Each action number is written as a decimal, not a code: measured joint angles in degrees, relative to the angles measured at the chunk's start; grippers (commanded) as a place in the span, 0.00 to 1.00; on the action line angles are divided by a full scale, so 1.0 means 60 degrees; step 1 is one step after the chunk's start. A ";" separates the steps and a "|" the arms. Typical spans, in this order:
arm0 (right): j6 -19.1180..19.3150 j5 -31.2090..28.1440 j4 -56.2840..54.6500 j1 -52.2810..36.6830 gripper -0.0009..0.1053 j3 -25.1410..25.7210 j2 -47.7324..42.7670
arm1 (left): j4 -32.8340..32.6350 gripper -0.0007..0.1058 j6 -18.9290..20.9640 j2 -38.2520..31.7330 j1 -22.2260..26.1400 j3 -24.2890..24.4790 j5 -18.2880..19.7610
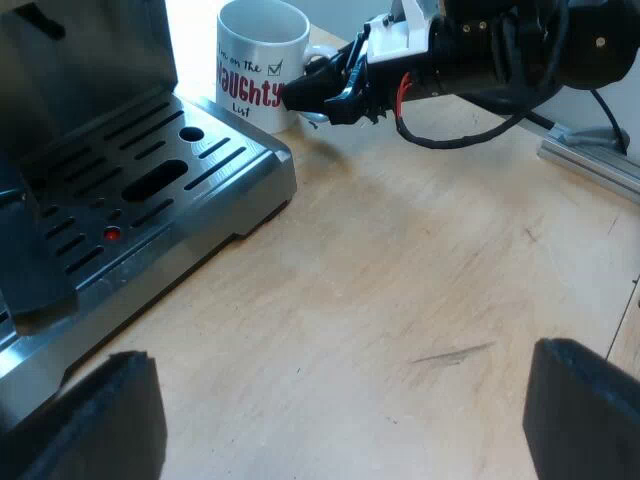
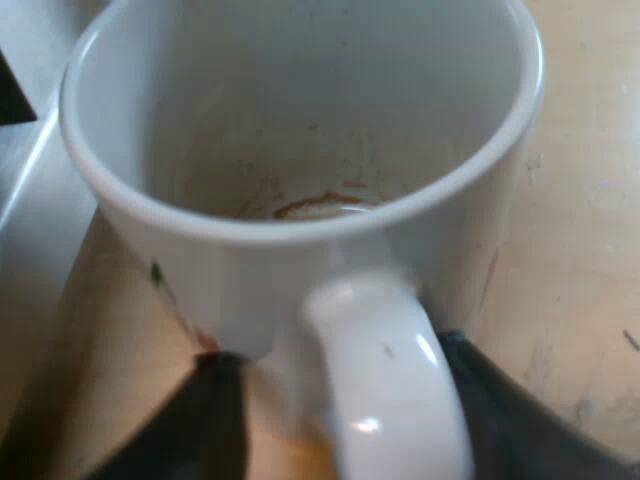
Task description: Place mug into machine
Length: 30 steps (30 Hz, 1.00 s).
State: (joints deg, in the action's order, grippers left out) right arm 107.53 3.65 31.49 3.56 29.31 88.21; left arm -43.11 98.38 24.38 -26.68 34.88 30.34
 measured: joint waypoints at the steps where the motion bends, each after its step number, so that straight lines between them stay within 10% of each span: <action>1: 0.0000 0.0000 0.0000 0.0000 0.04 0.0000 0.0000 | 0.0000 0.72 0.0000 0.0000 0.0000 0.0000 0.0000; 30: 0.0358 -0.0050 -0.6163 0.0000 0.01 -0.0054 -0.5797 | 0.0000 0.72 0.0000 0.0000 0.0000 0.0000 0.0000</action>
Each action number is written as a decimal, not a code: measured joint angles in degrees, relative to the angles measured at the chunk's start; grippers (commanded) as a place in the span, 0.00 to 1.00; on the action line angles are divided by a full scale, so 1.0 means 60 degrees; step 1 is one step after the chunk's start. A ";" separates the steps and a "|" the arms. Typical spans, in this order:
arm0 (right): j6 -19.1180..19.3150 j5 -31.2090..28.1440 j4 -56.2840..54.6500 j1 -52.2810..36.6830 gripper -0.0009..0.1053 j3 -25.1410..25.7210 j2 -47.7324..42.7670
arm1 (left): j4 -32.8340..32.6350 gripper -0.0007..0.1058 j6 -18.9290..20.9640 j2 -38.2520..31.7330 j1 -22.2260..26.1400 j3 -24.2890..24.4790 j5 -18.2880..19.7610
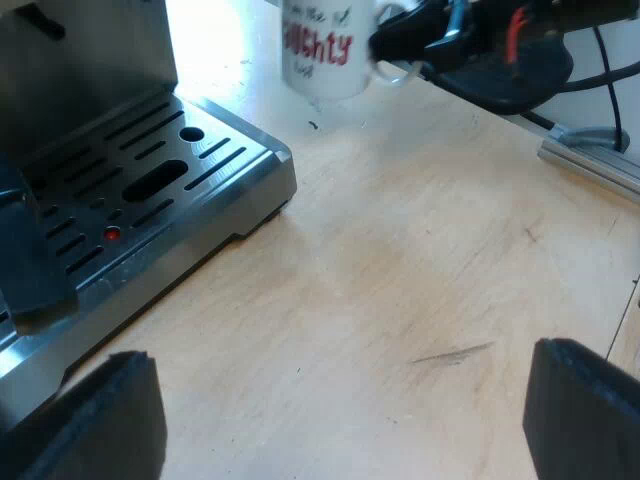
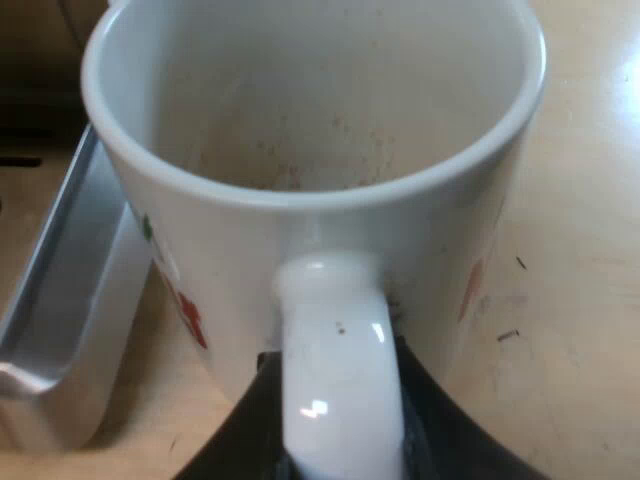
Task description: Place mug into machine
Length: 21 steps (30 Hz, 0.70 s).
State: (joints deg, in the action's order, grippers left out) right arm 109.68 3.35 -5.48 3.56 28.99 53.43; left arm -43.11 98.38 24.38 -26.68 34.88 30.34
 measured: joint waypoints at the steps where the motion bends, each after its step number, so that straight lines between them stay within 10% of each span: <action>1: 0.0000 0.0000 -0.0626 0.0000 0.01 0.0000 -0.0618 | 0.0000 0.72 0.0000 0.0000 0.0000 0.0000 0.0000; 21: 0.0348 0.2736 -0.5332 0.0068 0.01 0.0651 -0.4589 | 0.0000 0.72 0.0000 0.0000 0.0000 0.0000 0.0000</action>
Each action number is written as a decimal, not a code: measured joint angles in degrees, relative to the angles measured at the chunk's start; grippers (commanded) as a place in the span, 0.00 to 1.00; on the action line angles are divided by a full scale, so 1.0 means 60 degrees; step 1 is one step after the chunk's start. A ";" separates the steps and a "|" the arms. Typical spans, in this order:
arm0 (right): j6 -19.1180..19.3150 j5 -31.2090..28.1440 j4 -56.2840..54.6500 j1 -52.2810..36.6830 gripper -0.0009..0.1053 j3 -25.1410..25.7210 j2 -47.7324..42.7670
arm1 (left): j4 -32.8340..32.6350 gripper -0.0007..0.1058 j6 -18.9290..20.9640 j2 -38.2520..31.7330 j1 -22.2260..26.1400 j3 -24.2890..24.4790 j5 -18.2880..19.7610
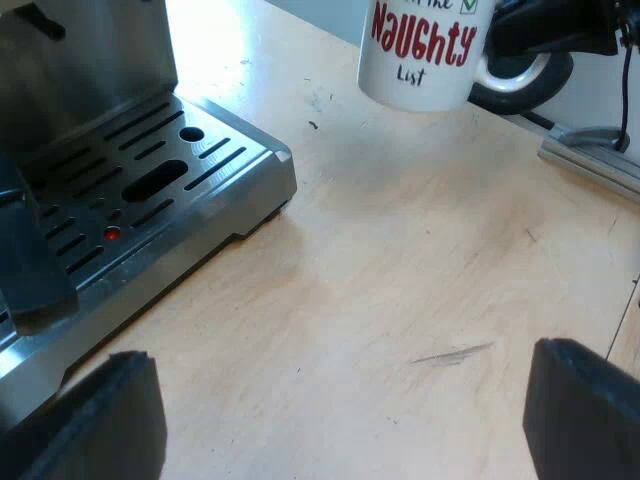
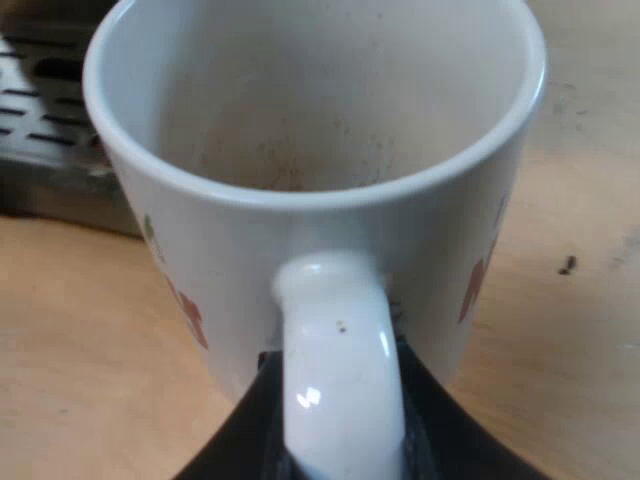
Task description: Place mug into machine
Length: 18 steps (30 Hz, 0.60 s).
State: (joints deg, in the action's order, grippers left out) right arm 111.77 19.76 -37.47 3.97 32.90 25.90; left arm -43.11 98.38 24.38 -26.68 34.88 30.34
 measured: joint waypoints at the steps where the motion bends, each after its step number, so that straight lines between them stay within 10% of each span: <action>1: 0.0044 0.0030 0.0000 0.0071 0.01 0.0000 0.0030 | 0.0000 0.72 0.0000 0.0000 0.0000 0.0000 0.0000; 18: -0.0206 -0.1547 0.1975 0.3985 0.01 0.0000 0.1994 | 0.0000 0.72 0.0000 0.0000 0.0000 0.0000 0.0000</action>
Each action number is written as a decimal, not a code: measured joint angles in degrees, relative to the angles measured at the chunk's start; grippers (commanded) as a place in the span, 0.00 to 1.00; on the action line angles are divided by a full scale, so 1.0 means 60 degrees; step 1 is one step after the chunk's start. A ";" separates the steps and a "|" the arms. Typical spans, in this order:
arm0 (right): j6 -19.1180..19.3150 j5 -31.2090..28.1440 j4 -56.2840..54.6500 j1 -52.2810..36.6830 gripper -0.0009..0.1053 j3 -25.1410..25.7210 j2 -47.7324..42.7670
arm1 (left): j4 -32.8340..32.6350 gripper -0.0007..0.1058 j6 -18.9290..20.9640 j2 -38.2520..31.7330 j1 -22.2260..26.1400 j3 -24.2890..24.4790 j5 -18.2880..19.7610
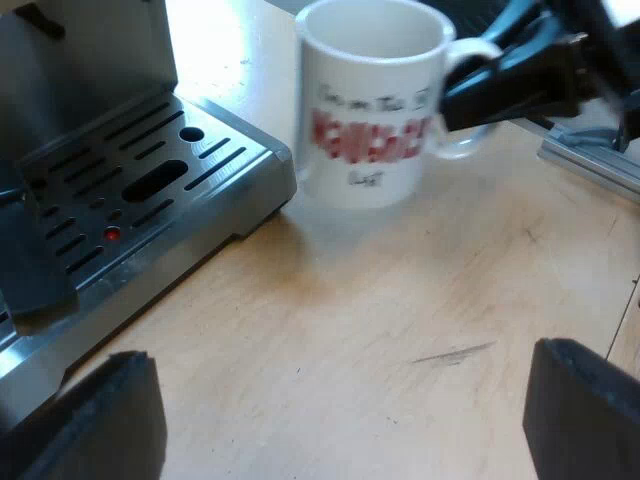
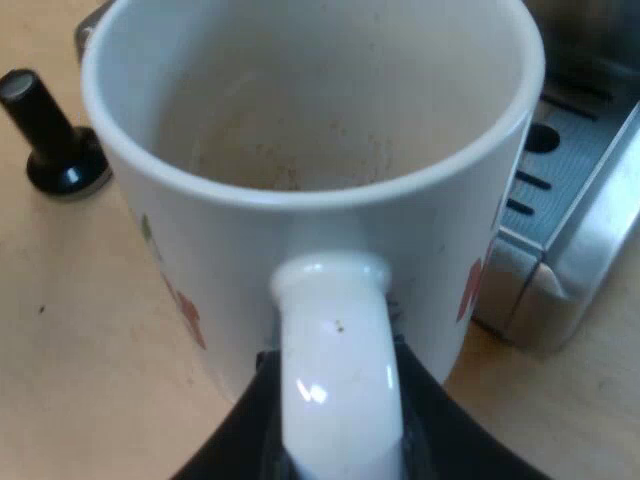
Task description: Place mug into machine
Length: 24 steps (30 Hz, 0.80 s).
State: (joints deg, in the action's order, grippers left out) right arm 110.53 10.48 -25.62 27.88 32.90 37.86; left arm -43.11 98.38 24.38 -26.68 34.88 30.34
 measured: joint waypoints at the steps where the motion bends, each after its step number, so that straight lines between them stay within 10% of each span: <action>1: -0.0103 -0.0138 0.0178 0.0155 0.01 0.0000 0.0186 | 0.0000 0.72 0.0000 0.0000 0.0000 0.0000 0.0000; 24: -0.1540 -0.3500 0.4784 0.3102 0.01 0.0331 0.4781 | 0.0000 0.72 0.0000 0.0000 0.0000 0.0000 0.0000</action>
State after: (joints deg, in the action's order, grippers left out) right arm 101.29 -10.52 3.08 46.49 34.88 66.55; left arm -43.11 98.38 24.38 -26.68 34.88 30.34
